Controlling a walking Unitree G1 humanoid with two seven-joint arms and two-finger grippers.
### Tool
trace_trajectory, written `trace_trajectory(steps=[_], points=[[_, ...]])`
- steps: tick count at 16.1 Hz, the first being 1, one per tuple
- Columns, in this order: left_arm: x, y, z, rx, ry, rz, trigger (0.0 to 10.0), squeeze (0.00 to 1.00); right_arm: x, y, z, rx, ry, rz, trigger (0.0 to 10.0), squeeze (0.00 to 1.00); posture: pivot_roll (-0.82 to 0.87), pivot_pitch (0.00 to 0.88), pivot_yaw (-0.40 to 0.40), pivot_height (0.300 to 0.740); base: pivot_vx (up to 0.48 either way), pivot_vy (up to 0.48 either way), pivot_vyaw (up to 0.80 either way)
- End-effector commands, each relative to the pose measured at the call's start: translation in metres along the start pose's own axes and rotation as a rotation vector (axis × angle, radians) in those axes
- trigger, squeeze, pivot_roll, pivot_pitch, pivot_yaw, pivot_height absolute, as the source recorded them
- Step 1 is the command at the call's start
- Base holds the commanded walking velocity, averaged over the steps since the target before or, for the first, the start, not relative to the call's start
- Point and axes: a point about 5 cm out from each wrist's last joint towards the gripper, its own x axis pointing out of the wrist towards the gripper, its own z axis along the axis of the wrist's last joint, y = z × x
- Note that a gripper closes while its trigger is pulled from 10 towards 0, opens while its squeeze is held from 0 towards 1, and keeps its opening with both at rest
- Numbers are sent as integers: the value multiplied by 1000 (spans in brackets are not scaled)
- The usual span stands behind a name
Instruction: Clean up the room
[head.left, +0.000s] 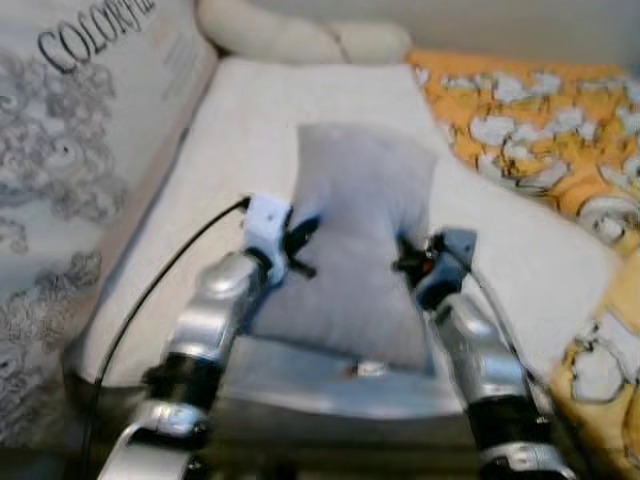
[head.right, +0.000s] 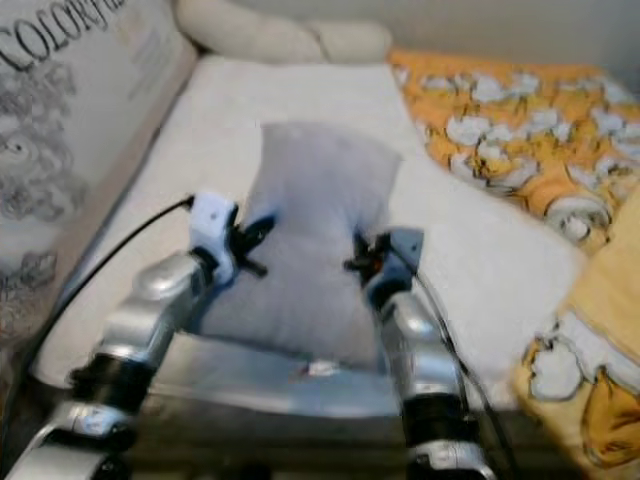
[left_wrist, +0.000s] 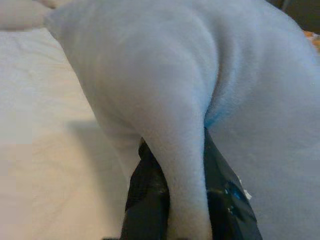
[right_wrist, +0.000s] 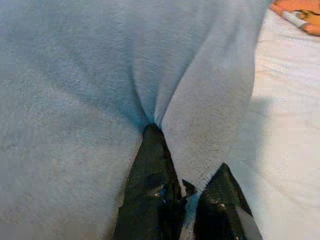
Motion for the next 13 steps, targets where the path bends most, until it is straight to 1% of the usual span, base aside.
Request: trace_trajectory(steps=[1,4,5,6,13], points=[[-2,7,8,34,-21,16,10000,0,2,8,7,3,-35,15,10000,0,40,0,-6,740,0,375,0],[-2,7,8,53,-11,4,10000,0,2,8,6,7,-34,11,10000,0,39,0,1,740,0,379,0],[-1,8,9,29,-11,6,10000,0,2,8,6,9,-35,8,10000,0,36,0,6,740,0,345,0],[-1,8,9,25,-15,10,10000,0,2,8,6,11,-36,6,10000,0,36,0,7,740,0,337,0],[2,9,12,36,-25,9,10000,0,3,8,7,19,-40,-5,10000,0,34,0,17,740,0,335,0]])
